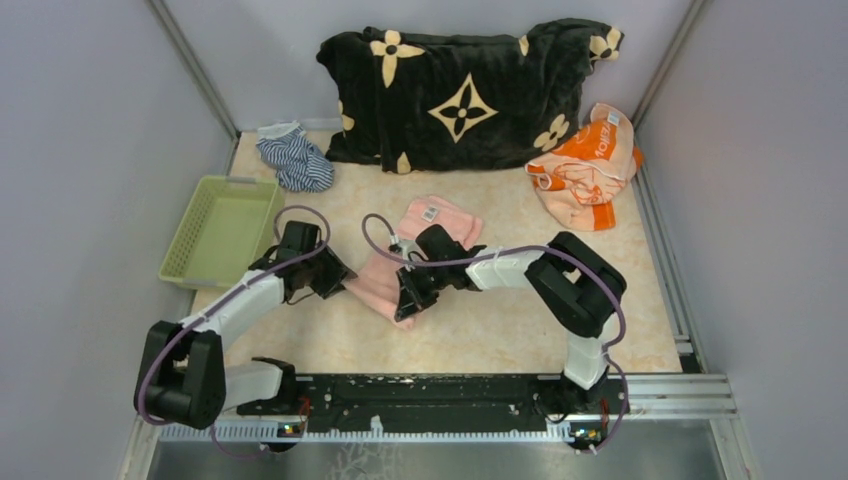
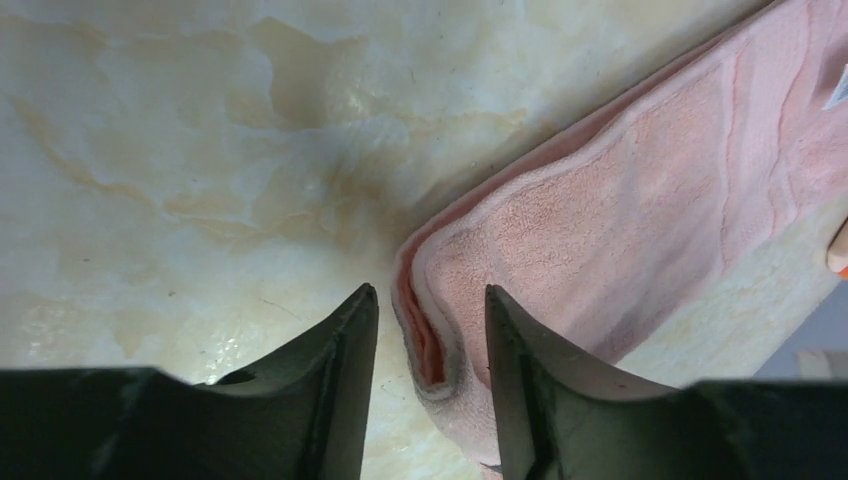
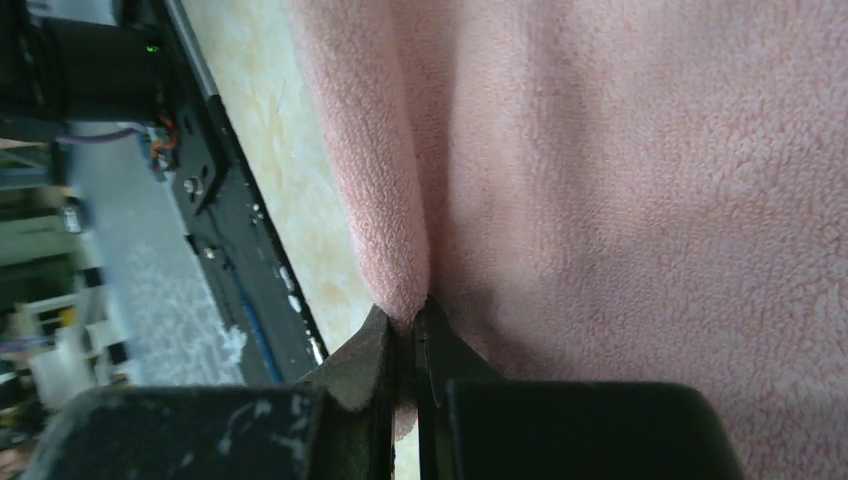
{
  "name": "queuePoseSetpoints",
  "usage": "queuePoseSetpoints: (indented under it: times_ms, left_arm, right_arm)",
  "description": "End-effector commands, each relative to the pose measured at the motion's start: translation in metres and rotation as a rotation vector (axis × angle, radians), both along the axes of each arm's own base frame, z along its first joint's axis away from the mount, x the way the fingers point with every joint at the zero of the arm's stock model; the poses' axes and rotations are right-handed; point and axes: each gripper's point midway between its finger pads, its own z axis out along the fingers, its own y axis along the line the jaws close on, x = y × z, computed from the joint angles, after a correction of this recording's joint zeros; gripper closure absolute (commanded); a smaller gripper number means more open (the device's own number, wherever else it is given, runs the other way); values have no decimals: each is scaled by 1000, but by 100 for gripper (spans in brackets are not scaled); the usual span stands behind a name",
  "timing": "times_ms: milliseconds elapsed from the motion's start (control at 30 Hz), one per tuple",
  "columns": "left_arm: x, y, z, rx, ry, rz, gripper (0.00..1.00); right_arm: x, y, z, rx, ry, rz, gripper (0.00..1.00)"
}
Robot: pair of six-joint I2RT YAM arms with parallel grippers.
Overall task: Roll the towels
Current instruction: Roll the towel at the center of the board.
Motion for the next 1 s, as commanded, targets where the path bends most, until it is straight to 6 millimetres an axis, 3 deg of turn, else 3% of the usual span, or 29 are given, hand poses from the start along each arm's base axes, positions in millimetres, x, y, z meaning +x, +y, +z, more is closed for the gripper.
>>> queuePoseSetpoints:
  times_ms: [0, 233, 467, 567, 700, 967]
  left_arm:
    - [6, 5, 17, 5, -82, -38, 46]
    - [-26, 2, 24, -61, -94, -86, 27]
    - [-53, -3, 26, -139, -117, -85, 26]
    - [-59, -14, 24, -216, -134, -114, 27]
    - [-55, -26, 17, -309, -142, -104, 29]
    - [-26, -28, 1, -282, -141, -89, 38]
  right_arm:
    - [-7, 11, 19, 141, 208, 22, 100]
    - [6, -2, 2, 139, 372, -61, 100]
    - [16, -11, -16, 109, 455, -108, 100]
    - [16, -12, -24, 83, 476, -110, 100]
    - [16, -13, -29, 70, 484, -114, 100]
    - [19, -16, -27, 46, 439, -111, 100]
